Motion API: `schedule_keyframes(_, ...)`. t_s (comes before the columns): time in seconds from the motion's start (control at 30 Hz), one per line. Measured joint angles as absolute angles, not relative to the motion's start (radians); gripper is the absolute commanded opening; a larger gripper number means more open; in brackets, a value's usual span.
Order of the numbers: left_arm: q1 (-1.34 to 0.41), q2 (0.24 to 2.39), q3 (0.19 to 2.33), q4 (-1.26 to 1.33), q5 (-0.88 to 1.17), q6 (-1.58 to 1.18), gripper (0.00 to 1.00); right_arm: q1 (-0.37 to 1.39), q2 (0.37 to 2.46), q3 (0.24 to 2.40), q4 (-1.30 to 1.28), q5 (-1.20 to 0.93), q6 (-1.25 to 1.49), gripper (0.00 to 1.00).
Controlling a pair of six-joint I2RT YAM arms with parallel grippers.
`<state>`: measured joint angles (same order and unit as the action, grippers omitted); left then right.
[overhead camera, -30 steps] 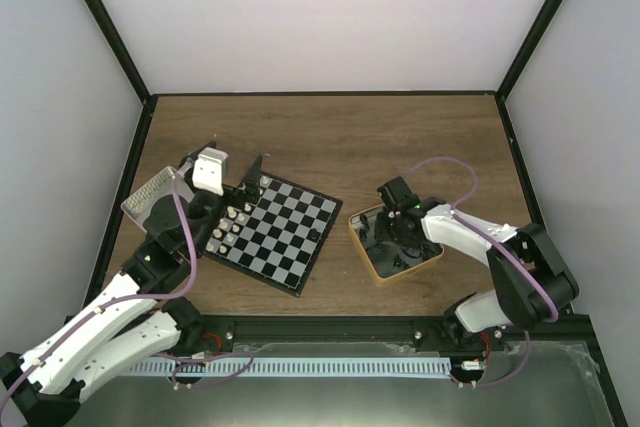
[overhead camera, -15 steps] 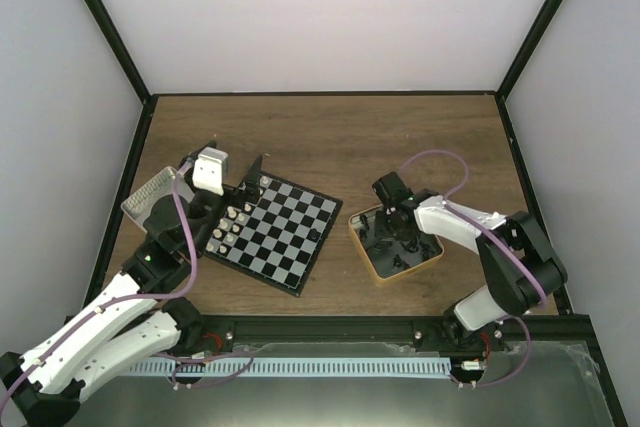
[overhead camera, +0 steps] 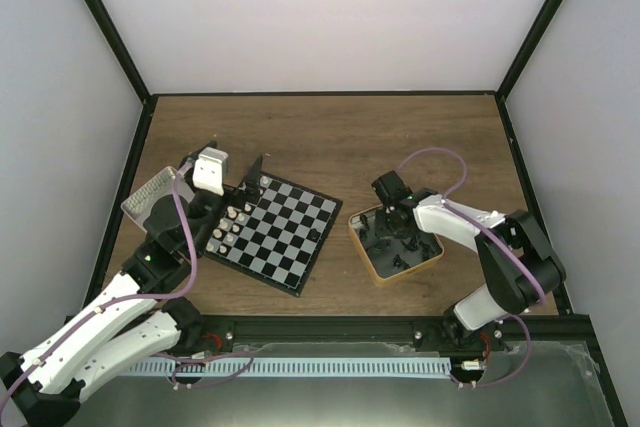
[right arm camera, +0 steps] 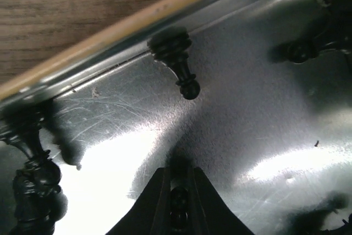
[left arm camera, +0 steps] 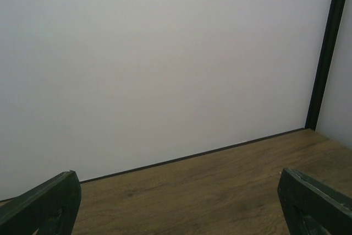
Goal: Set up the chess pieces on the board
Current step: Pick up the chess piece from the storage box.
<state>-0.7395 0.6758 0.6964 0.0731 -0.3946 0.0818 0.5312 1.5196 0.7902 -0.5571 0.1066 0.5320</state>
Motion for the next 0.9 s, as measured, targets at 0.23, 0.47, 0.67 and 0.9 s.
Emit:
schedule_keyframes(0.23, -0.739, 0.686, 0.696, 0.073, -0.341, 0.045, 1.0, 0.531, 1.367, 0.77, -0.505, 0.108, 0.609, 0.08)
schedule_keyframes(0.47, -0.739, 0.781, 0.688, 0.106, -0.151, -0.114, 0.97, 0.531, 1.15, 0.749, -0.334, 0.013, 0.834, 0.08)
schedule_keyframes(0.67, -0.744, 0.876, 0.624, 0.204, -0.055, -0.316, 0.87, 0.531, 1.114, 0.699, -0.151, -0.15, 1.095, 0.06)
schedule_keyframes(0.9, -0.791, 0.965, 0.559, 0.323, -0.047, -0.494, 0.78, 0.534, 1.21, 0.712, 0.038, -0.347, 1.365, 0.06)
